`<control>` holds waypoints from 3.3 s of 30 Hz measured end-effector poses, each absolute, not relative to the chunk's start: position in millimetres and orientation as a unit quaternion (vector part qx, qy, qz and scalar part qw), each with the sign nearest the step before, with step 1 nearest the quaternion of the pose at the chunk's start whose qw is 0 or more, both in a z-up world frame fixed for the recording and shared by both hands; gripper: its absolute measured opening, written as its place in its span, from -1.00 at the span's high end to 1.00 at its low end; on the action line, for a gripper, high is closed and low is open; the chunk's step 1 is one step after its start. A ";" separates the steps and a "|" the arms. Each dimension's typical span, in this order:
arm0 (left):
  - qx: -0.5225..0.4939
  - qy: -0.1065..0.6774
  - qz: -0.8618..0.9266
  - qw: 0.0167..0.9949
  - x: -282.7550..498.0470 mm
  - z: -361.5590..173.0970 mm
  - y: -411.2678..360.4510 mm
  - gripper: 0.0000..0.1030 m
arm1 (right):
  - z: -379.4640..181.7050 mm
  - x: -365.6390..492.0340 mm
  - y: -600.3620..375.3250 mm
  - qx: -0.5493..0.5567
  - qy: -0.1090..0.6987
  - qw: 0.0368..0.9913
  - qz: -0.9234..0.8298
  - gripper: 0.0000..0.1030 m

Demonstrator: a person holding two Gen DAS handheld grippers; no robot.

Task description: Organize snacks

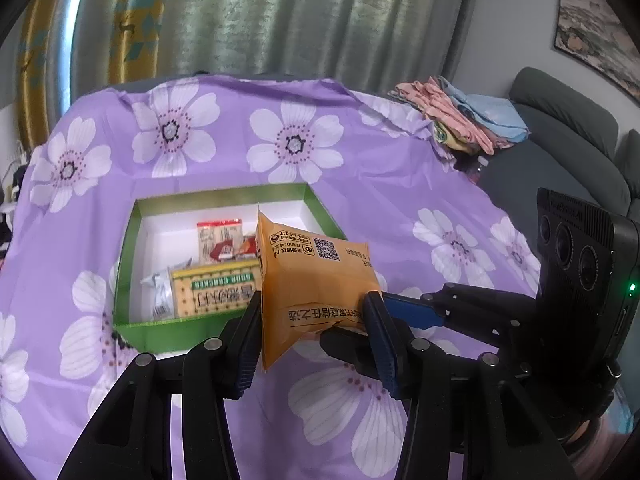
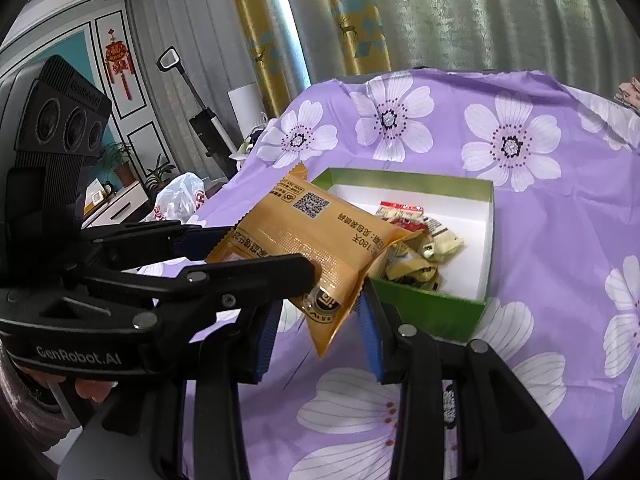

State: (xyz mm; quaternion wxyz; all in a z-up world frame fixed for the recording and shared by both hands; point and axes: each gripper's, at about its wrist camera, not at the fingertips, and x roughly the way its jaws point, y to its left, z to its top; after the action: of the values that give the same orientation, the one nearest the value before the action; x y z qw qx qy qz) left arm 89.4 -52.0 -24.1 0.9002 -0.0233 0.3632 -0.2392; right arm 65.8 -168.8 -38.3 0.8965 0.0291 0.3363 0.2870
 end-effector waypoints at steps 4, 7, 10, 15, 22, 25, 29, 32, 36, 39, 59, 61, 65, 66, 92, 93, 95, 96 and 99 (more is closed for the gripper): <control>-0.022 0.360 -0.241 0.901 95.6 -20.9 -53.7 0.05 | -35.0 72.0 -170.7 0.028 0.332 0.899 0.285 0.26; -0.021 0.359 -0.241 0.901 98.6 -20.9 -54.5 0.05 | -34.4 75.0 -171.8 0.029 0.330 0.900 0.284 0.26; -0.021 0.360 -0.241 0.901 99.1 -20.9 -54.7 0.05 | -34.6 77.9 -172.2 0.031 0.330 0.900 0.283 0.26; -0.022 0.359 -0.241 0.901 101.4 -20.7 -55.4 0.05 | -34.5 81.7 -171.8 0.030 0.330 0.900 0.283 0.26; -0.023 0.361 -0.238 0.901 120.0 -22.3 -54.6 0.05 | -35.5 89.4 -171.4 0.030 0.332 0.899 0.283 0.26; -0.028 0.367 -0.235 0.900 132.5 -27.3 -53.7 0.05 | -38.4 100.4 -170.1 0.030 0.339 0.897 0.283 0.26; -0.046 0.380 -0.235 0.893 151.9 -37.1 -48.2 0.05 | -45.4 119.2 -167.6 0.030 0.350 0.893 0.280 0.26; -0.060 0.392 -0.235 0.888 166.2 -46.3 -44.5 0.05 | -51.8 132.3 -165.6 0.032 0.359 0.890 0.278 0.26; -0.066 0.402 -0.231 0.883 182.4 -57.3 -43.3 0.05 | -61.1 148.4 -163.6 0.032 0.372 0.886 0.275 0.26; -0.072 0.412 -0.228 0.879 191.0 -65.3 -42.5 0.05 | -67.8 159.0 -162.4 0.031 0.381 0.883 0.272 0.26; -0.071 0.444 -0.179 0.875 210.1 -81.5 -34.0 -0.44 | -87.3 181.1 -153.2 0.012 0.426 0.870 0.248 0.19; -0.062 0.439 -0.168 0.880 207.3 -77.2 -32.2 -0.51 | -81.7 177.8 -153.8 0.004 0.422 0.875 0.238 0.07; -0.051 0.429 -0.156 0.888 199.3 -64.1 -27.1 -0.51 | -69.9 171.5 -156.8 -0.006 0.413 0.883 0.224 -0.25; -0.048 0.427 -0.152 0.890 197.0 -60.9 -25.8 -0.51 | -67.1 170.0 -157.5 -0.007 0.411 0.885 0.220 -0.33; -0.030 0.377 -0.085 0.922 131.6 29.0 1.3 -0.98 | 32.0 117.1 -146.2 -0.067 0.368 0.910 0.177 -1.00; -0.028 0.376 -0.084 0.922 130.5 30.3 1.3 -0.98 | 34.8 115.4 -145.9 -0.067 0.367 0.910 0.178 -1.00; -0.024 0.374 -0.074 0.924 128.5 33.8 2.3 -0.98 | 38.6 113.1 -144.3 -0.068 0.365 0.911 0.178 -1.00; -0.022 0.372 -0.069 0.925 127.8 35.6 3.1 -0.98 | 40.6 111.2 -143.6 -0.068 0.363 0.912 0.178 -1.00; -0.025 0.366 -0.063 0.928 125.6 39.5 6.4 -0.98 | 45.5 107.7 -142.3 -0.069 0.360 0.913 0.179 -1.00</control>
State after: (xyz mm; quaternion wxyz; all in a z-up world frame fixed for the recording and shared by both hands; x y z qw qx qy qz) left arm 125.6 6.4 39.5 0.9283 -0.0249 0.3657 -0.0627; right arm 107.7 -142.3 45.5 0.9129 -0.0692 0.3601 0.1790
